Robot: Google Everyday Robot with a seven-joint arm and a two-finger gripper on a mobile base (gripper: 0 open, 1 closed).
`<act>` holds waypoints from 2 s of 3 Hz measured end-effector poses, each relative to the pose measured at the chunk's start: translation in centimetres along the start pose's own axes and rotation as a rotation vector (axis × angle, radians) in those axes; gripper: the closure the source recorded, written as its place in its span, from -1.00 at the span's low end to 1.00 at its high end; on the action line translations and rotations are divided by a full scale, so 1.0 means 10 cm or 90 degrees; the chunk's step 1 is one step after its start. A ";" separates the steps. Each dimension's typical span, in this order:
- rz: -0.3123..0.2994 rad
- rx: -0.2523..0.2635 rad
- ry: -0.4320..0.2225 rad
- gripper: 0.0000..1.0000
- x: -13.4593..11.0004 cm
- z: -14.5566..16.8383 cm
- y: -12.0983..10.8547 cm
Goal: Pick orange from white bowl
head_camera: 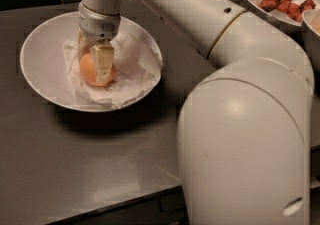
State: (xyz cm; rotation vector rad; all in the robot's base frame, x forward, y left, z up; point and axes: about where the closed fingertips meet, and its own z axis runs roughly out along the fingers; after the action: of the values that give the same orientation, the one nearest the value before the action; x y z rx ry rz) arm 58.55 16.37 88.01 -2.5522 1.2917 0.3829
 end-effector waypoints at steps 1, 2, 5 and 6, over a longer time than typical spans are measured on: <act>0.000 -0.001 0.000 -0.30 0.01 0.01 -0.01; 0.002 -0.003 -0.001 -0.30 0.03 0.03 -0.02; 0.004 -0.008 -0.003 -0.32 0.07 0.06 0.00; 0.003 -0.009 -0.002 0.06 0.07 0.06 0.00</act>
Offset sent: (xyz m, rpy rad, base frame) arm -0.0030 -0.0144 -0.0043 -0.0353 0.0350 0.0055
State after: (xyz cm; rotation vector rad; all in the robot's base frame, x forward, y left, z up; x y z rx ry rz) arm 58.88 16.08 87.20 -2.5589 1.2980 0.3981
